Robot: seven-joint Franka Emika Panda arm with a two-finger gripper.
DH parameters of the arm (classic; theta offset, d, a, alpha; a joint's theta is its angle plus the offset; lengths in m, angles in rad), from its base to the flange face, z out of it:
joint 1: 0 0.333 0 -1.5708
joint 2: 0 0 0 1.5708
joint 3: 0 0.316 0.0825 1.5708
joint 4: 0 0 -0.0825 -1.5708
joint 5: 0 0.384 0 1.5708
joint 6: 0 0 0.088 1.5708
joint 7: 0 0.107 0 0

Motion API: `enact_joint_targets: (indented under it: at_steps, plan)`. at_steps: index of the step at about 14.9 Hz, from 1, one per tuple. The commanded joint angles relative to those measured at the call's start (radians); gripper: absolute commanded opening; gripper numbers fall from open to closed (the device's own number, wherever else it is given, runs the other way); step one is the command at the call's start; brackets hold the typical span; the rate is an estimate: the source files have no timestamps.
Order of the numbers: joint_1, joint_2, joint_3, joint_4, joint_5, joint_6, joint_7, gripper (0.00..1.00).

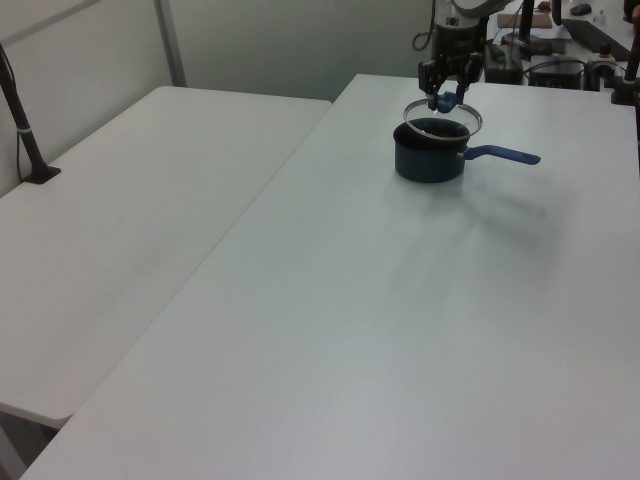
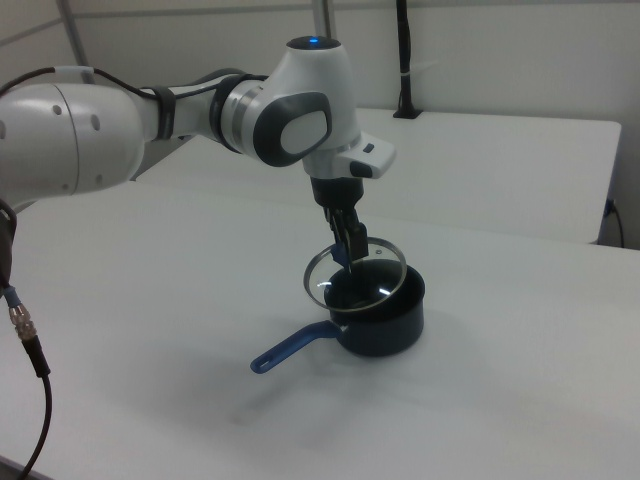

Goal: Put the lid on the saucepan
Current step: 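Carry the glass lid over the navy saucepan opening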

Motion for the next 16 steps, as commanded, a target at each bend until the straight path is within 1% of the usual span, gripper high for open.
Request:
enact_joint_targets:
  at_steps: [1, 2, 6, 9, 13, 16]
  plan:
    - [-0.012, 0.017, 0.002, 0.017, -0.011, 0.046, 0.041, 0.6]
    - [-0.013, 0.022, 0.002, 0.017, -0.014, 0.064, 0.065, 0.6]
    - [-0.007, 0.057, 0.002, 0.018, -0.019, 0.069, 0.084, 0.59]
    - [-0.006, 0.061, 0.003, 0.018, -0.028, 0.07, 0.099, 0.59]
    - [-0.006, 0.084, 0.003, 0.06, -0.028, 0.069, 0.122, 0.59]
    - [-0.004, 0.095, 0.003, 0.069, -0.028, 0.069, 0.136, 0.6]
